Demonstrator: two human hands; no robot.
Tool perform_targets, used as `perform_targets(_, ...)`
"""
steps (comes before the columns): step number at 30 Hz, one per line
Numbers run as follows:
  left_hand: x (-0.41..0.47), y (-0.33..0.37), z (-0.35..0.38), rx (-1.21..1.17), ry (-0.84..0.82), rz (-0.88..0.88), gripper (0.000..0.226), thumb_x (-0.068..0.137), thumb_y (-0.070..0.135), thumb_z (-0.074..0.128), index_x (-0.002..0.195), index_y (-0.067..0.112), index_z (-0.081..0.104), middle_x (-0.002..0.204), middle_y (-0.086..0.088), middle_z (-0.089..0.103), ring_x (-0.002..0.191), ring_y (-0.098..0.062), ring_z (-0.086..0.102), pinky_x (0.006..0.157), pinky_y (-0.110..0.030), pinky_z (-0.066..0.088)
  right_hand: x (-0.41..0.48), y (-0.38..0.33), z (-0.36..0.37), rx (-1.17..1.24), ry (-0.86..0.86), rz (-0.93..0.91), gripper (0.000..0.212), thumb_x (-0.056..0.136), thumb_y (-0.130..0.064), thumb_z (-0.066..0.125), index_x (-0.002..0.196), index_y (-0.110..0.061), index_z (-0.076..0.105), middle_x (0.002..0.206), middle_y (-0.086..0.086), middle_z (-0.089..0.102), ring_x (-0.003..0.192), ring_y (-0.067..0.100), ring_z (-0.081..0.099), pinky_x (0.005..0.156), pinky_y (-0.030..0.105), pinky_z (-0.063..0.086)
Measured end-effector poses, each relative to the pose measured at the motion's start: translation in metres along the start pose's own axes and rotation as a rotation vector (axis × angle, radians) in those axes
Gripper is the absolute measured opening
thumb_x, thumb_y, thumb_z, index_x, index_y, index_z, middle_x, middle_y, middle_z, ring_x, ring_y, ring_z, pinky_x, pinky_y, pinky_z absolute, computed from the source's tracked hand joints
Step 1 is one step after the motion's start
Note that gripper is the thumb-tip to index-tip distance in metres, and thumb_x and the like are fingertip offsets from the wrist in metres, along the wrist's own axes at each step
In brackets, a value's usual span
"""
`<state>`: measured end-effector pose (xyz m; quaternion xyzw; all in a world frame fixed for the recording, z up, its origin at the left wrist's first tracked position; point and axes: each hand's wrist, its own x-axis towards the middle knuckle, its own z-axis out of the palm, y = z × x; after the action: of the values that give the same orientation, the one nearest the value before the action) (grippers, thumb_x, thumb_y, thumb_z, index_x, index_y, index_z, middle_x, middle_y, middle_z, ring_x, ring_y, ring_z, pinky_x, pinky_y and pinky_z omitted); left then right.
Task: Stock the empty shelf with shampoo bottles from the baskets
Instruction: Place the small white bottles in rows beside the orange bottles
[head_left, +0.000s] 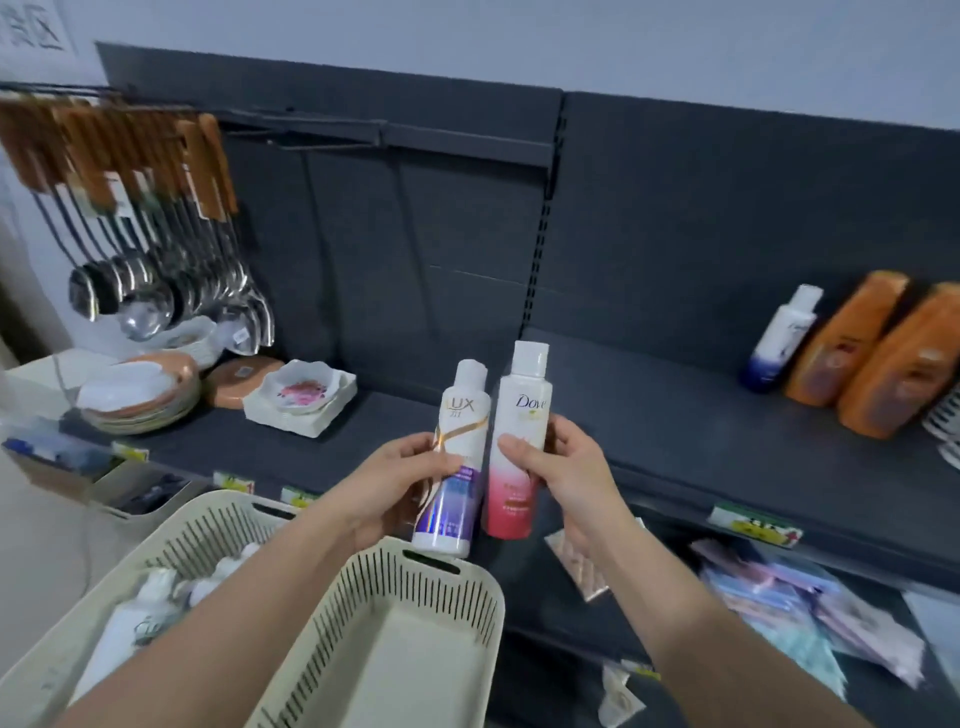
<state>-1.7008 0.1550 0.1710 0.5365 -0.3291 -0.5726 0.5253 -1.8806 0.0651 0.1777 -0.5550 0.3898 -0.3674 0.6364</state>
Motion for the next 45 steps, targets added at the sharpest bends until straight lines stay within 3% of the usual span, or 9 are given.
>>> perform_targets(4,0.027,0.013,0.051,0.058,-0.057,0.037,0.031,0.078,0.013,0.076,0.107,0.013,0.067,0.097,-0.013,0.068,0.080,-0.024,0.061,0.076,-0.036,0.051,0.002,-0.021,-0.060,-0.058,0.093,-0.086,0.035,0.072,-0.018,0.086,0.102,-0.025,0.070,0.098,-0.007,0.077,0.091,0.012,0.073,0.078,0.034,0.058)
perform_targets(8,0.059,0.024,0.105,0.084,-0.087,0.077,0.043,0.064,0.021,0.079,0.104,0.014,0.065,0.089,-0.006,0.072,0.073,-0.017,0.067,0.071,-0.033,0.054,0.009,-0.035,-0.125,-0.116,0.162,-0.143,0.035,0.070,-0.017,0.087,0.099,-0.027,0.070,0.096,-0.010,0.077,0.087,0.007,0.072,0.074,0.028,0.056)
perform_targets(13,0.102,0.029,0.177,0.063,-0.093,0.111,0.046,0.058,0.019,0.081,0.101,0.013,0.065,0.088,-0.005,0.074,0.071,-0.018,0.069,0.064,-0.032,0.058,0.025,-0.048,-0.207,-0.217,0.191,-0.158,0.044,0.071,-0.018,0.087,0.109,-0.023,0.065,0.107,-0.005,0.074,0.100,0.013,0.069,0.086,0.035,0.057)
perform_targets(17,0.132,0.032,0.228,0.073,-0.102,0.141,0.045,0.065,0.014,0.077,0.108,0.009,0.062,0.090,-0.004,0.074,0.078,-0.021,0.069,0.069,-0.035,0.057,0.036,-0.059,-0.260,-0.281,0.206,-0.211,0.043,0.071,-0.015,0.087,0.103,-0.026,0.062,0.106,-0.009,0.072,0.099,0.008,0.068,0.084,0.030,0.055)
perform_targets(22,0.172,0.037,0.274,0.119,-0.085,0.157,0.034,0.082,-0.004,0.067,0.112,0.012,0.059,0.094,-0.004,0.070,0.083,-0.023,0.069,0.071,-0.040,0.057,0.052,-0.066,-0.308,-0.323,0.253,-0.203,0.052,0.072,-0.017,0.087,0.115,-0.019,0.060,0.115,-0.005,0.070,0.106,0.013,0.065,0.091,0.036,0.055)
perform_targets(28,0.231,0.041,0.304,0.263,-0.056,0.219,0.044,0.081,-0.009,0.069,0.114,0.017,0.057,0.106,-0.008,0.069,0.096,-0.025,0.065,0.082,-0.045,0.055,0.085,-0.061,-0.344,-0.408,0.312,-0.197,0.055,0.071,-0.018,0.087,0.120,-0.018,0.061,0.118,-0.001,0.070,0.109,0.018,0.065,0.093,0.042,0.056)
perform_targets(32,0.274,0.043,0.315,0.383,-0.041,0.297,0.044,0.077,-0.008,0.073,0.104,0.024,0.059,0.098,-0.008,0.069,0.083,-0.026,0.060,0.072,-0.036,0.056,0.113,-0.054,-0.360,-0.456,0.356,-0.177,0.055,0.068,-0.019,0.089,0.116,-0.020,0.063,0.114,-0.003,0.071,0.107,0.016,0.065,0.094,0.044,0.055)
perform_targets(38,0.330,0.047,0.324,0.490,0.001,0.382,0.047,0.071,-0.005,0.079,0.100,0.027,0.060,0.095,0.003,0.070,0.084,-0.013,0.066,0.071,-0.028,0.055,0.149,-0.045,-0.377,-0.517,0.437,-0.195,0.047,0.067,-0.020,0.089,0.107,-0.026,0.065,0.104,-0.011,0.070,0.099,0.008,0.065,0.088,0.033,0.055)
perform_targets(45,0.371,0.047,0.323,0.542,0.009,0.372,0.049,0.072,-0.009,0.076,0.107,0.021,0.059,0.097,-0.002,0.070,0.091,-0.020,0.068,0.078,-0.035,0.056,0.175,-0.039,-0.383,-0.505,0.466,-0.201,0.045,0.068,-0.019,0.088,0.098,-0.037,0.060,0.092,-0.021,0.066,0.086,-0.007,0.060,0.071,0.011,0.046)
